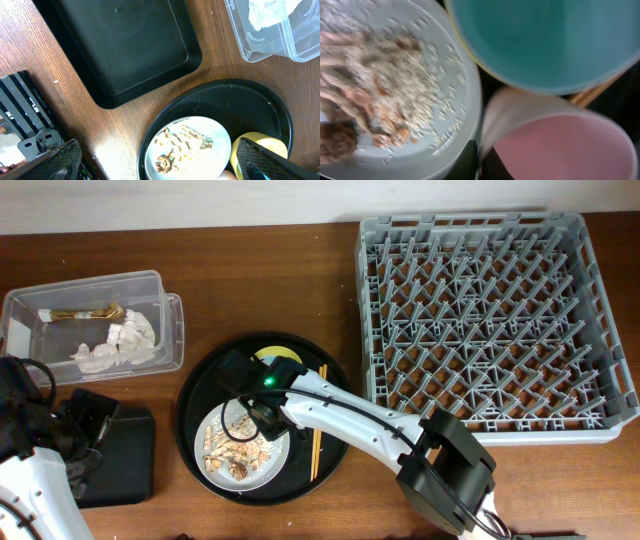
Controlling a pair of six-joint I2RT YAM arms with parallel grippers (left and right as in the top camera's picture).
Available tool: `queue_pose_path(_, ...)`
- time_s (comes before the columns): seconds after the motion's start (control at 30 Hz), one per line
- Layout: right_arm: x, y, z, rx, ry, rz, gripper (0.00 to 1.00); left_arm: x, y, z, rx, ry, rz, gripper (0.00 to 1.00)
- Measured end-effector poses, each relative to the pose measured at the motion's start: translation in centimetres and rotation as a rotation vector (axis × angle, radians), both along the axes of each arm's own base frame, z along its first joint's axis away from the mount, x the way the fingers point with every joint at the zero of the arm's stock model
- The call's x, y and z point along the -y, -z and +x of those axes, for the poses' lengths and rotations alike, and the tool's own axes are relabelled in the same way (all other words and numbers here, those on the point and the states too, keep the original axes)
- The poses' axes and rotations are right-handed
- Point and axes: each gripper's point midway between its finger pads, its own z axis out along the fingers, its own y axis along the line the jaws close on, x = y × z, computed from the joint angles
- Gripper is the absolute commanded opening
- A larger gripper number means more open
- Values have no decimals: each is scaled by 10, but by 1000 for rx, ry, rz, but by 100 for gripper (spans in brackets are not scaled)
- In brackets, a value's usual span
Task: Sort waste into correct bins and load items into the dishwasher rack
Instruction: 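Carry the pink cup with the right gripper and place it in the rack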
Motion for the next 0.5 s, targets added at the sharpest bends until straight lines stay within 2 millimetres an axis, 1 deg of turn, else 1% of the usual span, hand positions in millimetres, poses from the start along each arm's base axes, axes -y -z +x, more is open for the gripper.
queue_pose_path(0.03, 4, -1, -3, -14, 0, -19, 4, 0, 0, 0, 0, 0, 0, 99)
queue_pose_path(0.07, 10, -7, -7, -32, 2, -43, 4, 0, 0, 0, 0, 0, 0, 99)
queue_pose_path(0.1, 13, -21, -6, -38, 10, -51, 4, 0, 0, 0, 0, 0, 0, 99)
queue_pose_path(0.13, 11, -42, 1, -23, 22, -25, 4, 0, 0, 0, -1, 0, 0, 99)
queue_pose_path(0.2, 32, -100, 27, -14, 85, 41, 4, 0, 0, 0, -2, 0, -1, 99)
queue_pose_path(0.23, 42, -124, 40, -39, 93, 115, 4, 0, 0, 0, -1, 0, -1, 99)
queue_pose_path(0.27, 56, -153, 64, -40, 113, 231, 4, 0, 0, 0, 0, 0, 1, 99)
queue_pose_path(0.3, 80, -175, 86, -50, 150, 345, 4, 0, 0, 0, 0, 1, 1, 99)
queue_pose_path(0.33, 104, -187, 103, -58, 188, 423, 4, 0, 0, 0, 0, 0, 0, 99)
queue_pose_path(0.37, 142, -196, 126, -84, 257, 537, 4, 0, 0, 0, -1, 0, 0, 99)
queue_pose_path(0.4, 186, -201, 148, -74, 336, 614, 4, 0, 0, 0, -1, 0, 0, 99)
queue_pose_path(0.43, 235, -206, 165, -46, 380, 719, 4, 0, 0, 0, -1, 0, -1, 99)
queue_pose_path(0.47, 266, -209, 172, -33, 390, 812, 4, 0, 0, 0, 0, 0, 0, 99)
queue_pose_path(0.5, 287, -208, 177, -29, 390, 910, 5, 0, 0, 0, 0, 0, 1, 99)
